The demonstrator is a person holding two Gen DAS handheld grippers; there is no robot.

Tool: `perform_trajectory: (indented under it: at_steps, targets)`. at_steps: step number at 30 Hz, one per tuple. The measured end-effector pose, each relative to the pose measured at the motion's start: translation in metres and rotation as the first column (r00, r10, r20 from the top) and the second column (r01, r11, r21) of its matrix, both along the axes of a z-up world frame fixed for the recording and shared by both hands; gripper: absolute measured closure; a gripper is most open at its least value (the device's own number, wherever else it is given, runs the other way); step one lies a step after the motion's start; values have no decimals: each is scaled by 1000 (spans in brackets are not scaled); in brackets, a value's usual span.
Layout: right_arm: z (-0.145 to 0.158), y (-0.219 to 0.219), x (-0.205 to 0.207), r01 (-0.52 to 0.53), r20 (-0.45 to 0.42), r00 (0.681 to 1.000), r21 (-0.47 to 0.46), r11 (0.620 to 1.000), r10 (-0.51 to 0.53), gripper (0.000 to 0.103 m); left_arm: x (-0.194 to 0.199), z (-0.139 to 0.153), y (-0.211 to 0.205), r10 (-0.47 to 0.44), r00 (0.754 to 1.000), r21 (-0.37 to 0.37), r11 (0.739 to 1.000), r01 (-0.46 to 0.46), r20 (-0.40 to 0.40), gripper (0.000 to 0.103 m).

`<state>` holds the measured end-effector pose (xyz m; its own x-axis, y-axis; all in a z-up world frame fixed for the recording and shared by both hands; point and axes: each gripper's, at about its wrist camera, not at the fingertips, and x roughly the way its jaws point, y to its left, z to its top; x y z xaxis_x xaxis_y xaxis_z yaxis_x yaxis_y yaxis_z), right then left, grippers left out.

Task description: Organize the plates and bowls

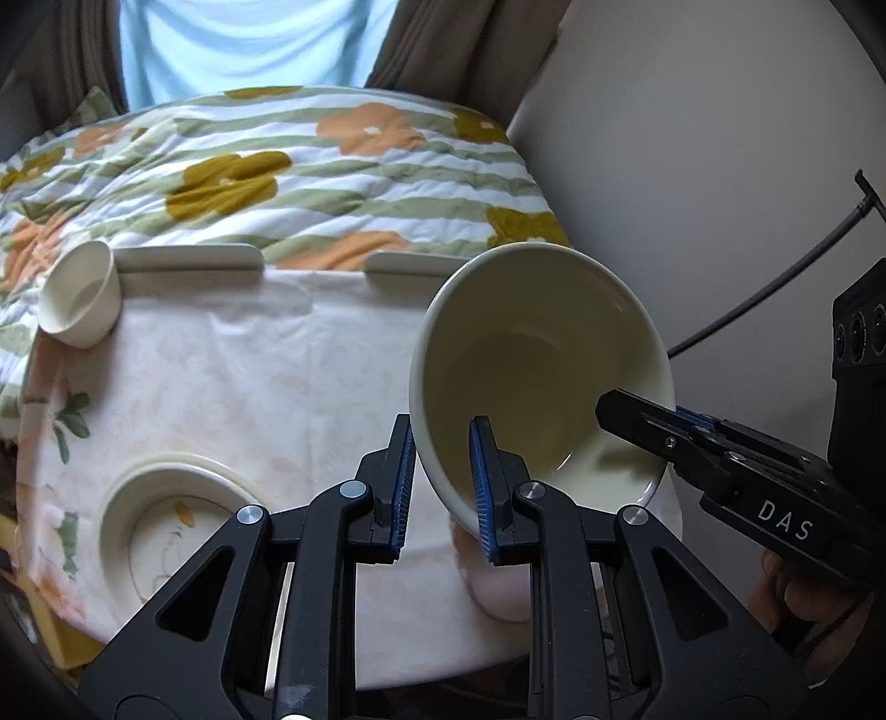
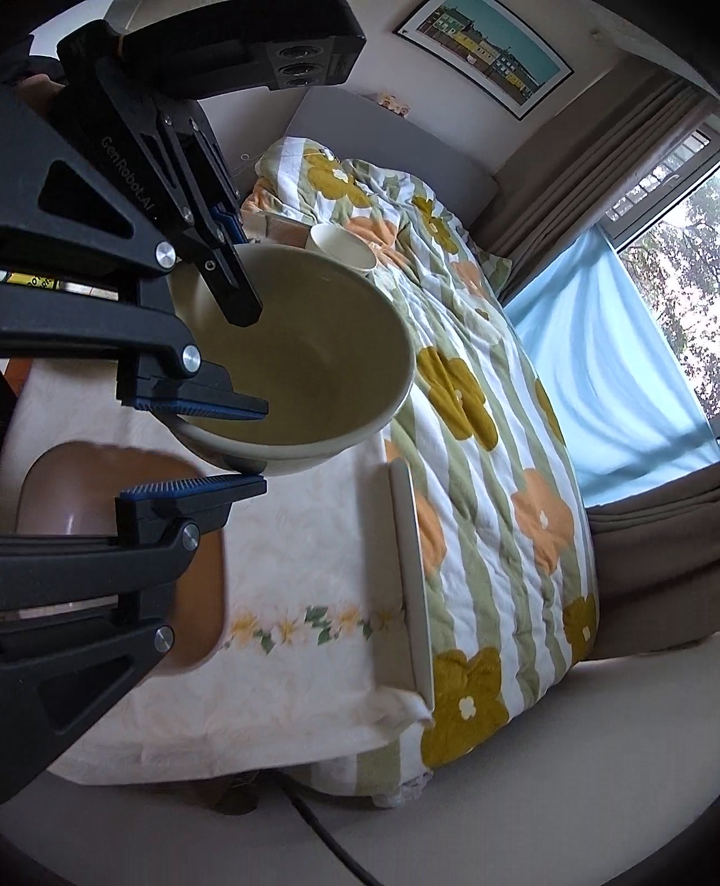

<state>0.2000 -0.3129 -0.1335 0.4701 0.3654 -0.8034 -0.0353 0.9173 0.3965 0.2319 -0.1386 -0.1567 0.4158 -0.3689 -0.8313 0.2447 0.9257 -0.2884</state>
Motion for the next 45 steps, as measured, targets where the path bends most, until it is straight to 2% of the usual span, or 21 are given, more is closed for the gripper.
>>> perform_trajectory:
  at_steps: [8,17,30,45]
  targets:
    - [-31,-42,-35,79,-79,994,4,997,-78,85,-20,-36,-49,-117,989,45,992,121,-94,86]
    - [-73,-47,-54,156,-175,973,8,988,-153,85,-26,-79,-72,-215,960,141,960,242,-179,86]
    - [-111,-44,-63,205,-245,948,-10,979,-202,85,-25,-112,-95,-299,938,294,894,340,-174,86]
    - [-106,-41,-67,208,-223,952,-35,977,-211,85,-23,-111,-97,-313,939,315,885,343,-143,86]
